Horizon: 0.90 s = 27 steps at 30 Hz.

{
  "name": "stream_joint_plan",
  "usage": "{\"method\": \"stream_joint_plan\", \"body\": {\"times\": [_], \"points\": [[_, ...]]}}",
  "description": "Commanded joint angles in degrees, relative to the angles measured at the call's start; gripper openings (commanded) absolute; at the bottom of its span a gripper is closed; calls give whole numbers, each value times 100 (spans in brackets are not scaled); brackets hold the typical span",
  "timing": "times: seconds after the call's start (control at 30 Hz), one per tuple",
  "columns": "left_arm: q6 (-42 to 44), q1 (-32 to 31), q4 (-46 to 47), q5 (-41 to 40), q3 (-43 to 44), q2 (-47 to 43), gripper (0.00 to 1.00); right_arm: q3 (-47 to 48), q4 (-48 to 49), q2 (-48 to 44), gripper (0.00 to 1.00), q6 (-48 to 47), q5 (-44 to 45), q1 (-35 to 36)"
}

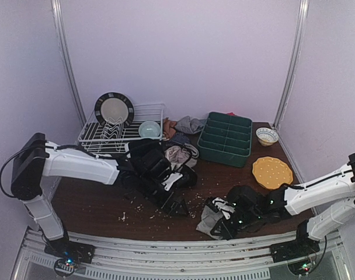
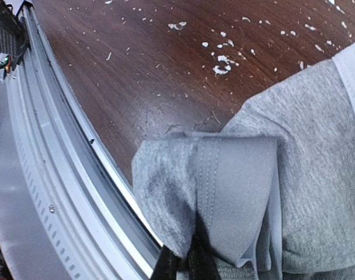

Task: Roll the underwear
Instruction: Roll the underwear at the center of the board.

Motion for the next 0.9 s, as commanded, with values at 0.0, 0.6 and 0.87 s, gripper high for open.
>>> {"method": "stream_joint_plan", "body": {"times": [0.0,0.6,0.87], "points": [[894,-319,1446,-1259,-615,-648,98,-198,211,-223,0,604,-1400,-315],[5542,-1090,3828,265,-898,403,91,-1105,1239,-95,0,1384,-2601,-1506],[6318,-1125,3035,334,-159,1160,77,-1385,1490,-157,0,1489,-2735,-1652]]}}
